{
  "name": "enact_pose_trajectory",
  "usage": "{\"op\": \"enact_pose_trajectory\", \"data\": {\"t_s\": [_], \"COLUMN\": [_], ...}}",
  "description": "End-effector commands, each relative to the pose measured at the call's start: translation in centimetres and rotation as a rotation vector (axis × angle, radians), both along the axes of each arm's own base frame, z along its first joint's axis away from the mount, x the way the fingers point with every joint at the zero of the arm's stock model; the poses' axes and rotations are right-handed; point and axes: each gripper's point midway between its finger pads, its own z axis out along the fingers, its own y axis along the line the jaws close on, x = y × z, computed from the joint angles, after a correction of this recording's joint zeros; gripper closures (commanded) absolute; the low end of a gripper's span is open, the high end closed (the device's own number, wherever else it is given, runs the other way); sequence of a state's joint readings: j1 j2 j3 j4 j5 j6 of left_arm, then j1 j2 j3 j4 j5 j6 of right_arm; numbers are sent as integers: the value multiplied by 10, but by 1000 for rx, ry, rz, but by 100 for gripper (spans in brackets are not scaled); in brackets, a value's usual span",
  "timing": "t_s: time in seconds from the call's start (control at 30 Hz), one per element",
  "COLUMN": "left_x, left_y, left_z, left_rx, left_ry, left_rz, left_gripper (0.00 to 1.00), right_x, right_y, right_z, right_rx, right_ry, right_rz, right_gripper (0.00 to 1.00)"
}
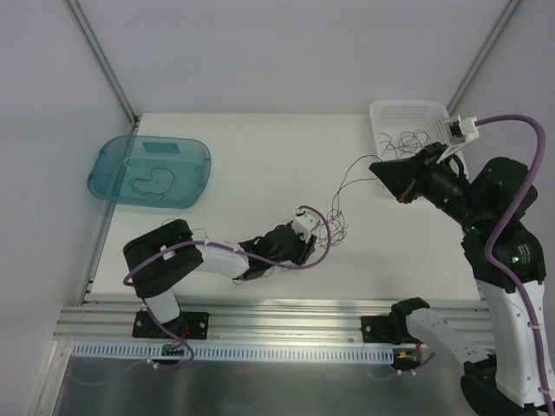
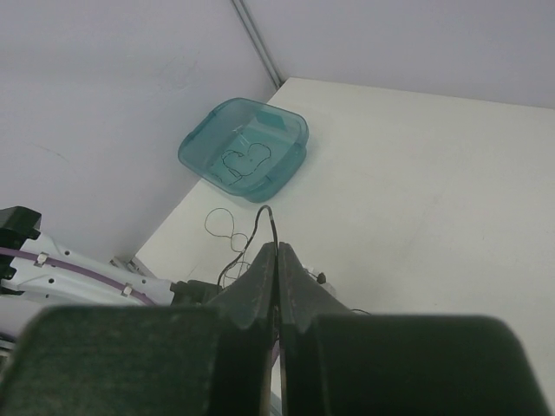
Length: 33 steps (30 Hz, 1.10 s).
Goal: Untangle the cables
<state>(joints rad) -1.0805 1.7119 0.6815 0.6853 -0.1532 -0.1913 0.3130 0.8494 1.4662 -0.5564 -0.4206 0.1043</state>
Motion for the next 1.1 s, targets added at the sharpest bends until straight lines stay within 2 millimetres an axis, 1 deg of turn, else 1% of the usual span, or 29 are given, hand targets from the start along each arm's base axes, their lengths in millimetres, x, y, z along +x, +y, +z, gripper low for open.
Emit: {"op": "enact_pose_trajectory", "data": {"t_s": [0.0, 0.03, 0.07, 0.1, 0.13, 0.17, 0.2, 0.23, 0.27, 0.3, 0.33, 0.37, 0.4, 0.43, 0.47, 0.5, 0.53, 0.57, 0.6, 0.63, 0.67, 0.7, 0.77, 0.87, 0.9, 0.93, 0.97, 1.03, 1.07], "left_x": [16, 18, 21, 21, 24, 35, 40, 42, 55, 55, 58, 68, 70, 67, 74, 73, 72, 73, 76, 77, 74, 75, 74, 75, 75, 72, 72, 68, 67], "left_y": [-12, -5, 0, 9, 20, 36, 47, 69, 92, 119, 136, 160, 171, 184, 202, 213, 225, 232, 245, 251, 257, 264, 268, 273, 273, 276, 278, 287, 290], "left_z": [22, 20, 20, 13, 9, 13, 13, 7, 6, -7, -5, -8, -9, -7, -5, -6, -2, 0, 0, 2, -1, -2, -5, -7, -7, -10, -12, -18, -20], "left_rx": [-76, -65, -59, -25, 11, 33, 44, 106, 103, 173, 161, 115, 90, 58, 25, 20, 13, 4, 2, -4, 10, 0, 9, 7, 4, 26, 31, 38, 39], "left_ry": [-55, -58, -61, -42, -39, -56, -45, -16, 15, 67, 99, 170, 202, 225, 240, 246, 251, 260, 277, 284, 308, 326, 344, 369, 374, 388, 395, 439, 455], "left_rz": [70, 98, 128, 159, 201, 279, 340, 397, 511, 576, 635, 737, 770, 794, 857, 885, 917, 941, 977, 990, 1009, 1028, 1030, 1057, 1056, 1063, 1075, 1115, 1129], "left_gripper": [66, 95, 100, 100, 100, 100, 100, 100, 100, 100, 100, 100, 100, 100, 100, 100, 100, 100, 100, 100, 100, 100, 100, 100, 100, 100, 100, 100, 100], "right_x": [-16, -13, -13, -12, -5, -6, -5, -1, -3, -2, -3, -6, -4, -7, -8, -12, -15, -18, -23, -28, -31, -34, -41, -46, -48, -49, -48, -53, -58], "right_y": [-1, -6, -10, -15, -28, -37, -43, -56, -63, -74, -81, -84, -98, -104, -110, -120, -126, -132, -143, -148, -153, -158, -160, -165, -163, -162, -164, -179, -187], "right_z": [33, 29, 28, 27, 20, 19, 19, 14, 14, 17, 14, 14, 14, 12, 12, 11, 13, 15, 17, 21, 24, 26, 32, 35, 36, 36, 34, 36, 39], "right_rx": [33, 11, -5, -25, -66, -93, -113, -151, -166, -180, -215, -230, -252, -275, -299, -317, -326, -340, -345, -344, -350, -347, -334, -330, -323, -325, -333, -359, -353], "right_ry": [-109, -102, -108, -112, -103, -122, -128, -124, -134, -144, -143, -149, -145, -140, -144, -143, -147, -161, -168, -180, -188, -191, -214, -219, -226, -226, -220, -216, -222], "right_rz": [23, -5, -28, -58, -134, -173, -207, -275, -307, -365, -386, -398, -470, -492, -514, -559, -585, -608, -655, -678, -700, -724, -723, -747, -733, -727, -734, -804, -842], "right_gripper": [99, 99, 99, 99, 99, 99, 99, 99, 99, 99, 99, 99, 99, 99, 99, 99, 99, 99, 99, 99, 99, 99, 99, 99, 99, 99, 99, 99, 99]}}
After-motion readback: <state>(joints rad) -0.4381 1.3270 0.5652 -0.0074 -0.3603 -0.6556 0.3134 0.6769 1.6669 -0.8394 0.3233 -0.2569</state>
